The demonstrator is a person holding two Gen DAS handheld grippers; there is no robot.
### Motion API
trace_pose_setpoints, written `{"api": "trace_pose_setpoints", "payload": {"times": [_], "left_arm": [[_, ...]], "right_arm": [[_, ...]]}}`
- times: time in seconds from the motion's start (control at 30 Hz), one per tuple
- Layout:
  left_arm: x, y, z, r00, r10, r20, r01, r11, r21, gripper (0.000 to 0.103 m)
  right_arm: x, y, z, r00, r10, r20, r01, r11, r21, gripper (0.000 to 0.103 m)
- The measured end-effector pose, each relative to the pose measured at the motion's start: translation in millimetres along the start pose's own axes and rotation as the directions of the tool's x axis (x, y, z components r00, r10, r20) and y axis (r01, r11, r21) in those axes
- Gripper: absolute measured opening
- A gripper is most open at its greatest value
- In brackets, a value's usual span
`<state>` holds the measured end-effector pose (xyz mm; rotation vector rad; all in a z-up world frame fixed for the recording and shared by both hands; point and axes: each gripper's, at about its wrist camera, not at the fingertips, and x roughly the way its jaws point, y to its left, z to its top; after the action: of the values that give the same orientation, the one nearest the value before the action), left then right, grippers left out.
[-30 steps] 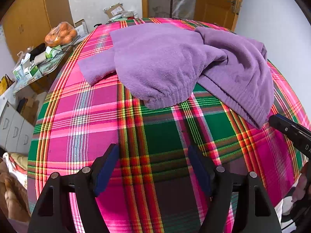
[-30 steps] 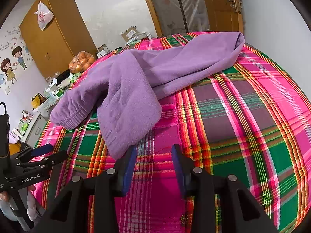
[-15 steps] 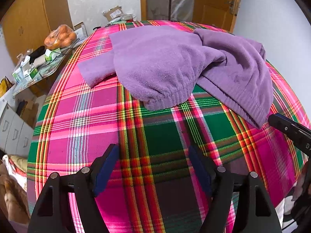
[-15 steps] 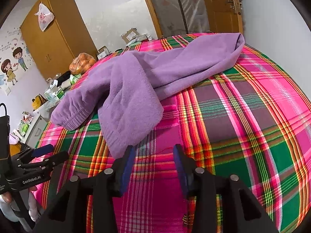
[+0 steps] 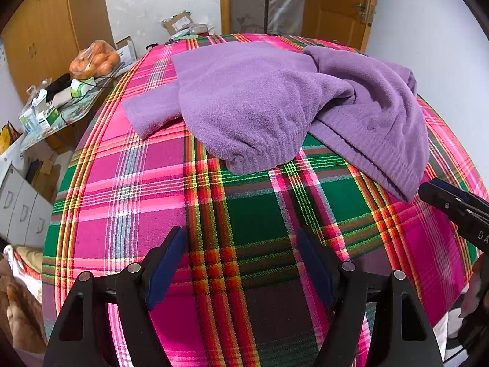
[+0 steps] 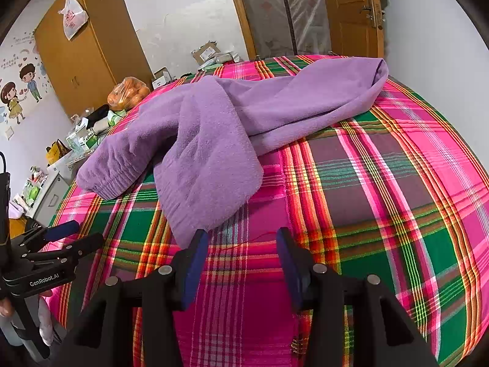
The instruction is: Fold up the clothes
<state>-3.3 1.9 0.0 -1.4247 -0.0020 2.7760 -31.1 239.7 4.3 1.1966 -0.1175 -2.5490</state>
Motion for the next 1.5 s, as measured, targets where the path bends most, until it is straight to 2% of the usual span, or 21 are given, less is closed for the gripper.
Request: {"api": "trace_pose_setpoints", "payload": {"times": [0.5, 0.8, 0.93, 1.03, 1.17, 1.37, 1.5], "left_arm": [[-2, 0, -4, 1.000, 0.001, 0.019, -0.001, 1.000, 0.004, 0.077], [-2, 0, -5, 0.999, 0.000, 0.036, 0.000, 1.000, 0.003, 0.077], [-1, 2, 0, 1.000, -0.012, 0.012, 0.012, 1.000, 0.011, 0.077], [0, 5, 5, 0.999, -0.047, -0.010, 0.047, 0.999, -0.002, 0.077], [-7, 7, 13, 0.997, -0.075, 0.008, 0.075, 0.997, -0.009, 0.075], [-20, 12, 44, 0.994, -0.100, 0.051, 0.097, 0.994, 0.043, 0.075], [-11, 25, 65, 0.993, -0.116, 0.022, 0.114, 0.992, 0.054, 0.075]], "right_arm": [[4, 6, 0, 0.999, -0.048, -0.010, 0.047, 0.998, -0.039, 0.048], [3, 4, 0, 0.999, -0.037, -0.012, 0.036, 0.999, -0.033, 0.048], [1, -3, 1, 1.000, 0.023, -0.019, -0.023, 1.000, 0.004, 0.050], [1, -6, 1, 0.996, 0.085, -0.031, -0.085, 0.996, 0.027, 0.050], [3, -4, 3, 0.989, 0.141, -0.039, -0.139, 0.990, 0.030, 0.049], [6, 3, 6, 0.969, 0.241, -0.055, -0.238, 0.970, 0.057, 0.049], [8, -2, 11, 0.964, 0.261, -0.045, -0.255, 0.962, 0.100, 0.049]]}}
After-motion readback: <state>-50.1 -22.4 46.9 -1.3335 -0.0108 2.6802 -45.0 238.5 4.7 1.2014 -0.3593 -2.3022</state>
